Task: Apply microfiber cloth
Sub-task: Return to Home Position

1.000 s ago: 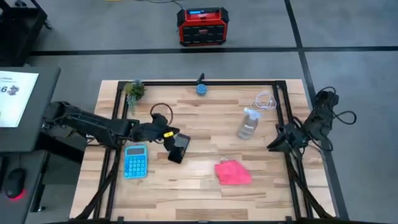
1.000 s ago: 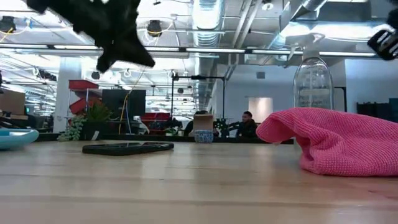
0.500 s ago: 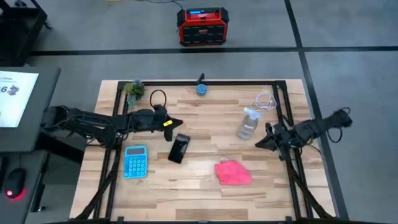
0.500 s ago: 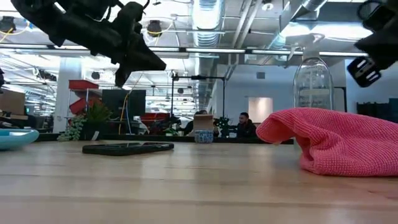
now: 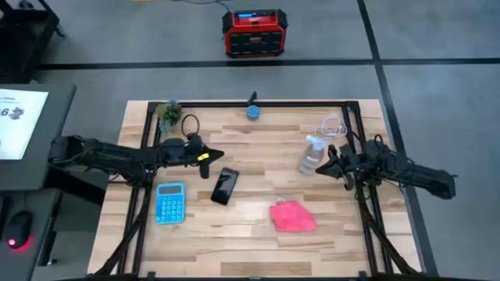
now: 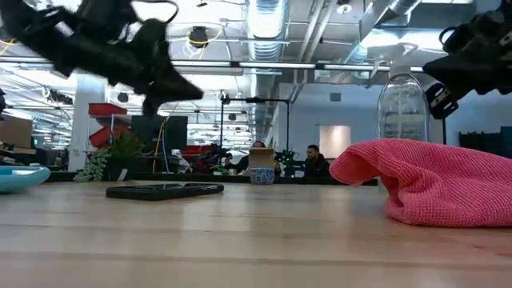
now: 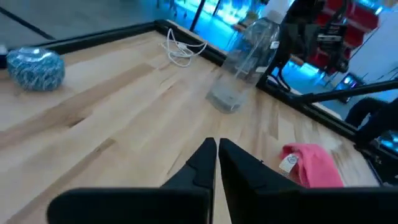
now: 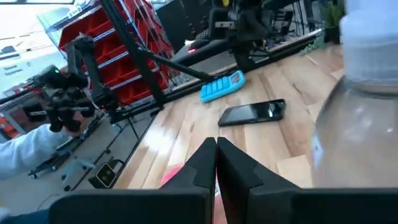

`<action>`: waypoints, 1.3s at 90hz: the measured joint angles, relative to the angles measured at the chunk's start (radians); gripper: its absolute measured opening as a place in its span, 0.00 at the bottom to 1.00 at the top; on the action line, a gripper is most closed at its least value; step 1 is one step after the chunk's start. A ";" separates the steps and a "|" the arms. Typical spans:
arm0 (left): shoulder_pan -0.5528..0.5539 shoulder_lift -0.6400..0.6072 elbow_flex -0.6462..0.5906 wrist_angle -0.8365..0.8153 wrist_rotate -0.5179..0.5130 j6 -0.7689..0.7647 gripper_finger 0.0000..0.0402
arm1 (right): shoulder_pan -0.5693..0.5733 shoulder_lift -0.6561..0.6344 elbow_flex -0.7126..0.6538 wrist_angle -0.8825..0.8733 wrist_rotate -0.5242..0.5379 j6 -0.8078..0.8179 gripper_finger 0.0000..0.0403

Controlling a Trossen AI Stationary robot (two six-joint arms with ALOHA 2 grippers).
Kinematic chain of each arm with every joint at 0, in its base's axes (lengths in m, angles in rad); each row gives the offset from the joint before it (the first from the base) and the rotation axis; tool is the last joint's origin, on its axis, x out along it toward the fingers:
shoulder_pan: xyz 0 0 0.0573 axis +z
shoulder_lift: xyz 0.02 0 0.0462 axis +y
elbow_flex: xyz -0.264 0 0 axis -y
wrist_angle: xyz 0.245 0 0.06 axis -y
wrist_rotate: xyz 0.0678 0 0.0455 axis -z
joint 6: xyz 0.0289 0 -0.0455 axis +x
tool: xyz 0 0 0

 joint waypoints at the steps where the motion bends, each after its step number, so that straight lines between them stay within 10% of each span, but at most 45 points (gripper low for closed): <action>1: 0.000 -0.003 -0.014 0.017 -0.003 -0.002 0.00 | -0.004 0.000 0.000 0.000 -0.004 0.000 0.00; 18: -0.019 -0.026 -0.206 0.307 -0.052 0.012 0.00 | -0.025 0.003 0.000 -0.003 -0.019 -0.025 0.00; 41: 0.026 -0.133 -0.203 0.285 0.006 0.147 0.00 | -0.023 0.004 0.000 -0.003 -0.021 -0.017 0.00; 56: 0.136 -0.356 -0.203 0.092 0.179 0.150 0.00 | -0.023 0.004 -0.001 -0.004 -0.021 0.008 0.00; 95: 0.177 -0.971 -0.204 -0.487 0.180 0.211 0.00 | -0.023 0.004 -0.002 -0.005 -0.018 0.009 0.00; 117: 0.166 -1.012 -0.205 -0.573 0.113 0.282 0.00 | -0.023 0.004 -0.002 -0.004 -0.017 0.010 0.00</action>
